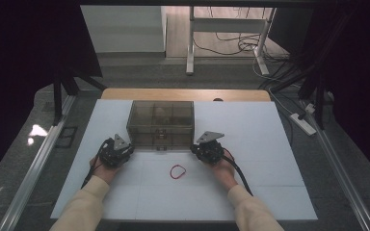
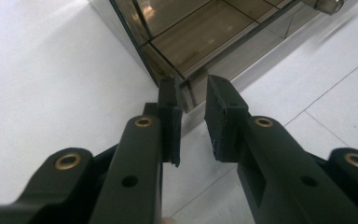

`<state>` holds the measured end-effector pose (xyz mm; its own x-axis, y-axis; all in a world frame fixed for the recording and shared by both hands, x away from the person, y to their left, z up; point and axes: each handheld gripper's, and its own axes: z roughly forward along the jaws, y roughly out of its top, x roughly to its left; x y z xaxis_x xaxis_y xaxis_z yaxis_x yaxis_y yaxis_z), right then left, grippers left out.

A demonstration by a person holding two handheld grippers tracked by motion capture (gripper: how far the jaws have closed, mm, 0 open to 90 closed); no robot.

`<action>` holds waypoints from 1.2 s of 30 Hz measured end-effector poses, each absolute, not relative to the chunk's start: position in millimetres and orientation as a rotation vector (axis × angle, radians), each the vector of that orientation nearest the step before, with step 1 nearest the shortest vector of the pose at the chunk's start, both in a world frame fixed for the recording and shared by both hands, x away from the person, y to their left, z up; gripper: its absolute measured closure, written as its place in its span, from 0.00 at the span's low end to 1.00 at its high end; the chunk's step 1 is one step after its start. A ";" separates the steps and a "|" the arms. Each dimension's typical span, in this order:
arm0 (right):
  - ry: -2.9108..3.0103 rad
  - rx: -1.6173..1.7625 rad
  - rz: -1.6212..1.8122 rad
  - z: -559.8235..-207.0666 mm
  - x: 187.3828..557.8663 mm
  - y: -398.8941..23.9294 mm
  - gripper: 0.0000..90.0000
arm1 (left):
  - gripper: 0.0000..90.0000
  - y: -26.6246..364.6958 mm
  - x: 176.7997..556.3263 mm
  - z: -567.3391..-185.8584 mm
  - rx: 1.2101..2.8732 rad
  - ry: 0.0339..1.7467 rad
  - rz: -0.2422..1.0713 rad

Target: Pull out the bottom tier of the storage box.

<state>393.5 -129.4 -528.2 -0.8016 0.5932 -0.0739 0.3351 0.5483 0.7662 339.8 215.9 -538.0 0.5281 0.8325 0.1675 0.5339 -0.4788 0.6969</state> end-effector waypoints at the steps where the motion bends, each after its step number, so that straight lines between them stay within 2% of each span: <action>1: 2.467 0.768 1.117 -528.0 393.4 -129.7 0.91 | 0.84 216.1 339.5 -537.9 2.186 1.105 0.668; 36: 2.478 0.759 1.122 -527.2 381.5 -130.6 0.91 | 0.84 217.4 328.6 -536.7 2.208 1.086 0.656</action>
<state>381.5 -130.6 -527.2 -0.8091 0.5840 -0.0656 0.3360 0.5512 0.7637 328.6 217.4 -536.7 0.5463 0.8203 0.1693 0.5314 -0.4957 0.6869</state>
